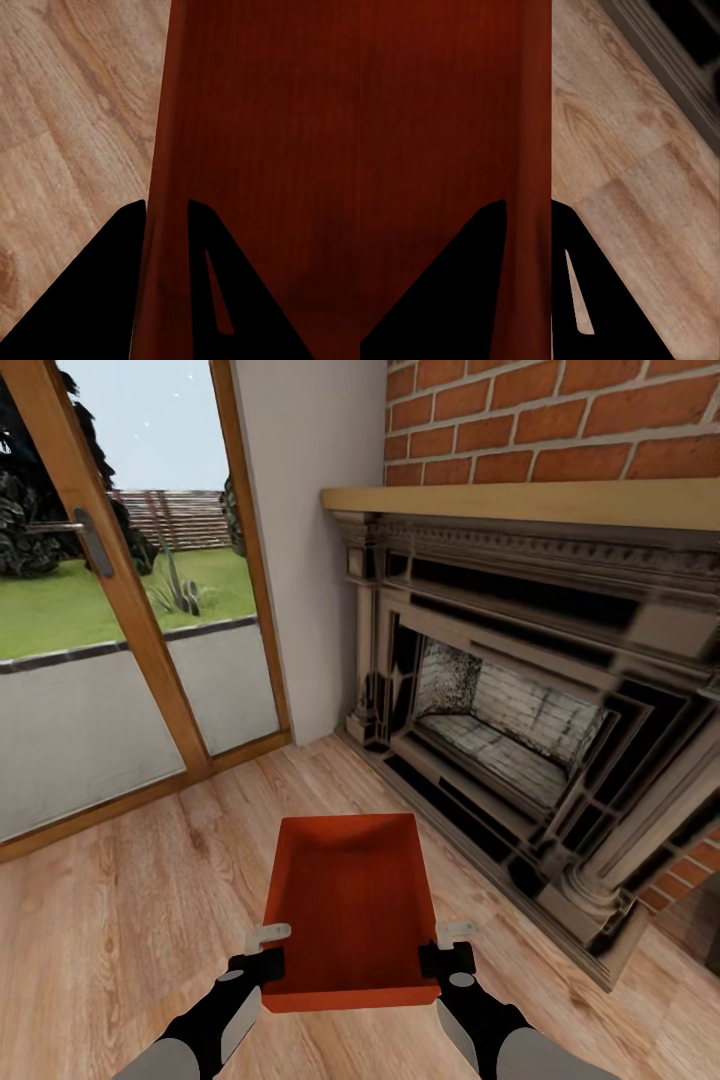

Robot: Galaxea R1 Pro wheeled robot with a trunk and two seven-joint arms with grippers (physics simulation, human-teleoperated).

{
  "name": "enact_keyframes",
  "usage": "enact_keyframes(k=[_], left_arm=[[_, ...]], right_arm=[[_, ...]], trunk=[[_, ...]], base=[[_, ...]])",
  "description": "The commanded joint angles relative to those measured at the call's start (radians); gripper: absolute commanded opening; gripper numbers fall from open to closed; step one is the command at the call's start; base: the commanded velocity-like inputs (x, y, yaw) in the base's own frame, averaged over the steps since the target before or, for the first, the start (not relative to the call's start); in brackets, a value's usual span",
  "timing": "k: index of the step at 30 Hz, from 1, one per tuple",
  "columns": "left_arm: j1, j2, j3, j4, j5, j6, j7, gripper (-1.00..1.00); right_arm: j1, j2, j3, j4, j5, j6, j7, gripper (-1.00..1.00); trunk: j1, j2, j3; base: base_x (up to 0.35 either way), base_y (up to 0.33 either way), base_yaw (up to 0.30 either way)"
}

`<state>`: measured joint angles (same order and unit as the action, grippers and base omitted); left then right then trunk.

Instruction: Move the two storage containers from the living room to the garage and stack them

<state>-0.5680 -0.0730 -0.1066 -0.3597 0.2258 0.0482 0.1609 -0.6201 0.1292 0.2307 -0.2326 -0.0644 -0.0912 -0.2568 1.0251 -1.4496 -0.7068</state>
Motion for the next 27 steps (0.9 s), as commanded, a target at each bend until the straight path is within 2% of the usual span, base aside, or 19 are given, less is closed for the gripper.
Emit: enact_keyframes(k=[1, 27], left_arm=[[0.0, 0.0, -0.005, 0.001, 0.015, 0.006, 0.012, -1.0], [0.0, 0.001, -0.006, 0.001, 0.015, 0.006, 0.012, -1.0]], right_arm=[[-0.001, 0.0, -0.016, -0.002, 0.008, -0.007, -0.009, -1.0], [-0.001, 0.001, -0.016, -0.002, 0.008, -0.007, -0.009, -1.0]], trunk=[[0.0, 0.0, 0.001], [0.0, 0.0, 0.041]], base=[[0.0, 0.0, 0.0], [0.0, 0.0, 0.0]])
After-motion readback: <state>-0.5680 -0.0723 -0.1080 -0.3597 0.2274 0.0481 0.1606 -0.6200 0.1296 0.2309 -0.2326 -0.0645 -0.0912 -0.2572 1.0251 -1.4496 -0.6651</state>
